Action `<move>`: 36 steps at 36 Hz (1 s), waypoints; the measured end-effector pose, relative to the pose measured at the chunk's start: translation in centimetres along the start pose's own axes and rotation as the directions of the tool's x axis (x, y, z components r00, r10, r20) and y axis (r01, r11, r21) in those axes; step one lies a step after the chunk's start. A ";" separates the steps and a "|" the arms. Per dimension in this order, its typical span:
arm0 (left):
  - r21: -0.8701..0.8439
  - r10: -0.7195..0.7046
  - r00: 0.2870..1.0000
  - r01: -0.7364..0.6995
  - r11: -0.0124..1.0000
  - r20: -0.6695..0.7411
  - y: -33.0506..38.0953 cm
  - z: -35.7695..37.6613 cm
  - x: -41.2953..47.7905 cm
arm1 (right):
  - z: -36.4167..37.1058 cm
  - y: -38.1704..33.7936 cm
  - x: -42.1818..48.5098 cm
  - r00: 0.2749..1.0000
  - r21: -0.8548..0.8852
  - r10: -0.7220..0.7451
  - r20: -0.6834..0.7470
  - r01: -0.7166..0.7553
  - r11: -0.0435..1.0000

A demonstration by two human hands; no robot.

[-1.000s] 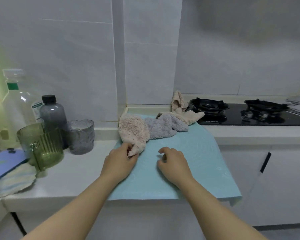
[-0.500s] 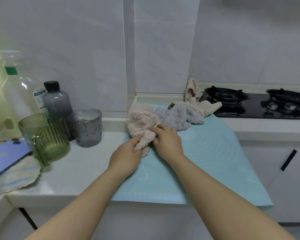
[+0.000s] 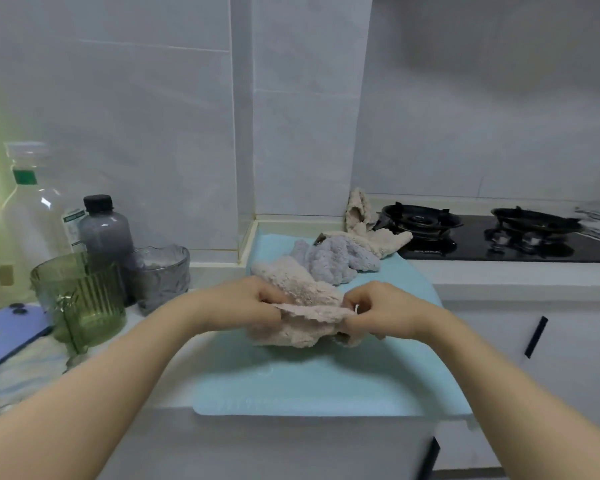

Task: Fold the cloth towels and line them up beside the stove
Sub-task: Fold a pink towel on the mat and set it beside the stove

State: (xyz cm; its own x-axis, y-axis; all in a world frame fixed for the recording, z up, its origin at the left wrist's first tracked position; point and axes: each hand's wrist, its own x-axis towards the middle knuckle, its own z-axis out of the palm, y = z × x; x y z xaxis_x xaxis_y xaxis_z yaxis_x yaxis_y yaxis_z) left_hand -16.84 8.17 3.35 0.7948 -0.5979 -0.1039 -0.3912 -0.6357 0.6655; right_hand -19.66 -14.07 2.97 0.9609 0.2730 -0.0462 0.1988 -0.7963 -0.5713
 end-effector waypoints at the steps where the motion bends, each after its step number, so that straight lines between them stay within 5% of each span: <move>1: -0.019 -0.043 0.996 0.045 0.999 0.083 0.1 -0.3 -0.2 | -0.3 0.0 -0.4 0.997 0.052 0.025 0.068 -0.029 0.998; 4: -0.117 -0.195 0.977 0.205 0.972 0.089 0.0 -0.9 0.6 | -0.7 -0.2 -0.4 0.997 0.243 0.079 0.007 -0.078 0.967; 6: -0.176 -0.273 0.955 0.251 0.952 -0.112 -0.5 -0.7 1.9 | -0.1 0.0 0.8 0.966 0.242 0.110 -0.233 -0.052 0.969; 9: -0.014 -0.291 0.879 0.309 0.951 -0.378 -2.2 0.4 3.8 | 1.4 -0.2 3.4 0.888 0.111 0.104 -0.448 -0.060 0.992; 13: 0.202 -0.286 0.878 0.381 0.902 -0.383 -3.7 2.1 4.7 | 3.7 -0.8 6.6 0.947 0.127 0.110 -0.301 -0.075 0.989; 21: 0.056 -0.286 0.853 0.343 0.938 -0.438 -3.9 3.7 5.5 | 6.1 -0.2 8.5 0.968 -0.063 0.086 -0.238 -0.103 0.993; 31: -0.209 -0.259 0.757 0.164 0.964 -0.600 -4.0 2.1 5.3 | 1.3 2.0 2.3 0.716 0.009 0.160 -0.680 -0.210 0.978; 36: 0.017 -0.327 0.812 0.382 0.924 -0.483 -3.9 1.6 5.3 | -0.1 3.2 1.2 0.831 0.018 0.346 -0.436 -0.376 0.926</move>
State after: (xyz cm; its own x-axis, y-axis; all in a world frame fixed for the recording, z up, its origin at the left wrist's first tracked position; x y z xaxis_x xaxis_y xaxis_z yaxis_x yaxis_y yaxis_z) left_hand -11.89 6.72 -1.01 0.9976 -0.0421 0.0551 -0.0658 -0.8243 0.5623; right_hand -17.80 -16.39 1.18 0.9511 -0.2840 0.1216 -0.1808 -0.8308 -0.5264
